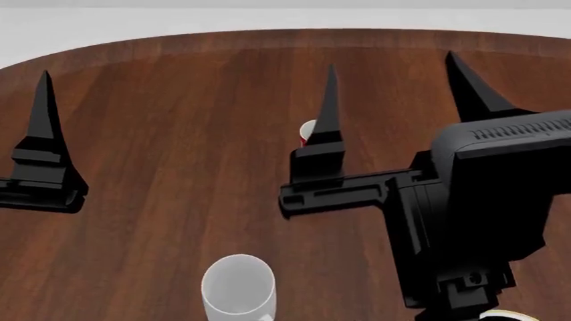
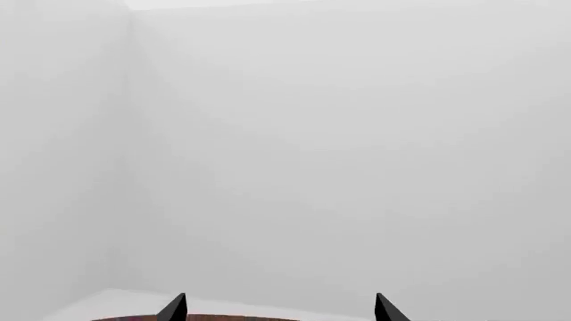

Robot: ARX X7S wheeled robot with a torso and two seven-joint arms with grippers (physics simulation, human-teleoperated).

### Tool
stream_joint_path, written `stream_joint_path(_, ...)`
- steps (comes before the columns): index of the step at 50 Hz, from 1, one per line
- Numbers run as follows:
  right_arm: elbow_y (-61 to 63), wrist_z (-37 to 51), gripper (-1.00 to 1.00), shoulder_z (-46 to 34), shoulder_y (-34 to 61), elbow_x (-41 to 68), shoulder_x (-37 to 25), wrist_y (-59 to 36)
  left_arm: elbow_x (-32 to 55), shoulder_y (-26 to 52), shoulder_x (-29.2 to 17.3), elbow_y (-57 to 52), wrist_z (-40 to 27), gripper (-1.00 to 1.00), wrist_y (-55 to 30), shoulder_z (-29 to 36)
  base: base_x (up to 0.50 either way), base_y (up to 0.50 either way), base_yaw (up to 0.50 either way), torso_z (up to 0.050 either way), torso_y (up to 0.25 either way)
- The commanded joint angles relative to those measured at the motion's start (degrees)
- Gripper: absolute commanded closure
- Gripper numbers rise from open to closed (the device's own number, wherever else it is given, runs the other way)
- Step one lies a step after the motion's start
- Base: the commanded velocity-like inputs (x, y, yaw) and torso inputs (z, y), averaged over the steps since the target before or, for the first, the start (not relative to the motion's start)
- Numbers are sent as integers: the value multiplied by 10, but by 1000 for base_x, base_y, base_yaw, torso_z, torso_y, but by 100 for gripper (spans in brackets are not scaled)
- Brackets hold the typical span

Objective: Put the white mug on the plate.

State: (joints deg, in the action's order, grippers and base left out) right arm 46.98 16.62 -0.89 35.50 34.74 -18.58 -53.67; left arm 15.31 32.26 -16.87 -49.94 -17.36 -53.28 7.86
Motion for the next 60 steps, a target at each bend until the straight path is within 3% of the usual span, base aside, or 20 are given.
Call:
stream_joint_path(1,25,16,-100,8,24,43,-13,-69,2,-4,-2,3,-2,-100,6,-2,0,0,0,0,0)
stream_joint_path(16,38,125,-100,136,113,332,21,-358,2,2,1,13,-7,-100,10,10,0,0,0,0,0)
stream_joint_path(23,-50,329,-100,86,141,568,-33,-350,2,6,0,11,-11,-100,5,18,0,0,0,0,0)
stream_joint_path(29,-82,424,-100,22,155,663,-69,-326,1,5,1,17,-12,-100,11,22,0,0,0,0,0)
stream_joint_path(36,-99,449,-100,-16,152,680,-83,-316,2,7,0,22,-13,-100,15,24,0,0,0,0,0)
stream_joint_path(60,-136,404,-100,-74,105,631,-98,-311,1,9,-6,31,-19,-100,19,32,0,0,0,0,0)
